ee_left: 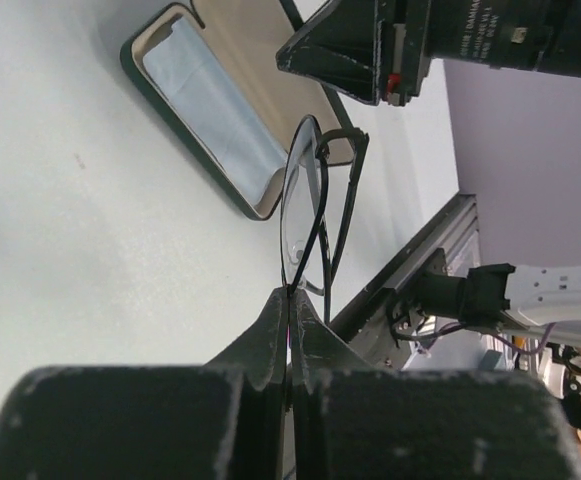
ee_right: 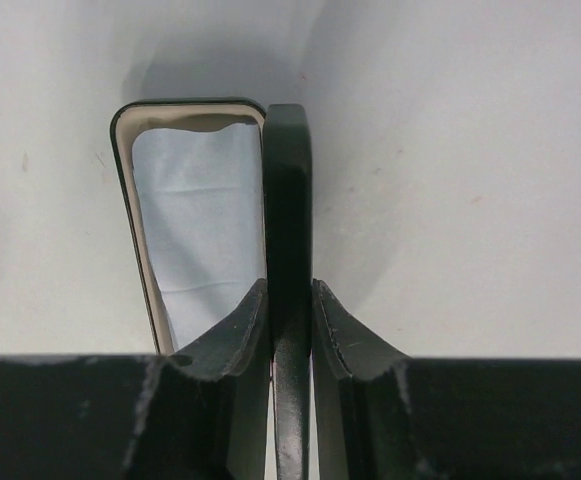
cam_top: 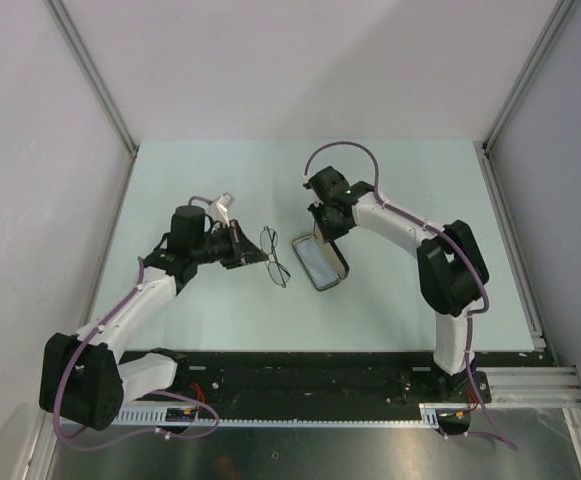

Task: Organize the sunglasses
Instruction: Rotate the opened sunglasses case at the center of the board, then place the sunglasses in the sunglasses case.

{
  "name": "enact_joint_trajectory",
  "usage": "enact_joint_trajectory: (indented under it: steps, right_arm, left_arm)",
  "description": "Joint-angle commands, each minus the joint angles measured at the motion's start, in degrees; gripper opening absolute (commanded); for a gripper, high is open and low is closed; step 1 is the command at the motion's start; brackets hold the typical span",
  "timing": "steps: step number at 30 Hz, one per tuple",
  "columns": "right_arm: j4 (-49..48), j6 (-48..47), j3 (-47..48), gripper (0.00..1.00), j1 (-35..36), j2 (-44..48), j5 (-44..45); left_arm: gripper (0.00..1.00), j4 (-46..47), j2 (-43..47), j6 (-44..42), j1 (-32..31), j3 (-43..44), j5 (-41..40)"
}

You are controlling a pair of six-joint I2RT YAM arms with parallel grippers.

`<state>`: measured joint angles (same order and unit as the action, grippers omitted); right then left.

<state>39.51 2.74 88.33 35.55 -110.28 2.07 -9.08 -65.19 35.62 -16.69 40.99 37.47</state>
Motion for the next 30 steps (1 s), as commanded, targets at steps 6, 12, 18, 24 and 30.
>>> enact_joint_trajectory:
  steps: [6,12,18,24,30]
  right_arm:
    - [4.0,23.43,10.28,0.01,4.09,-8.63,11.54]
    - [5.14,35.74,10.01,0.01,3.91,-10.04,14.28]
    - [6.8,39.88,12.73,0.1,5.67,-11.09,16.48]
    - [8.3,38.39,16.69,0.34,6.72,-12.59,17.79]
    - [8.22,37.07,18.71,0.54,7.87,-12.5,19.55]
  left_arm:
    - [0.0,-9.89,1.91,-5.38,0.43,1.81,-15.56]
    - [0.0,-10.52,0.77,-5.56,0.43,1.02,-17.96]
    - [0.0,-10.61,0.41,-5.73,0.43,1.28,-18.4]
    - [0.0,-10.69,0.59,-5.82,0.43,0.76,-18.4]
    - [0.01,-10.69,0.15,-5.91,0.52,0.76,-18.31]
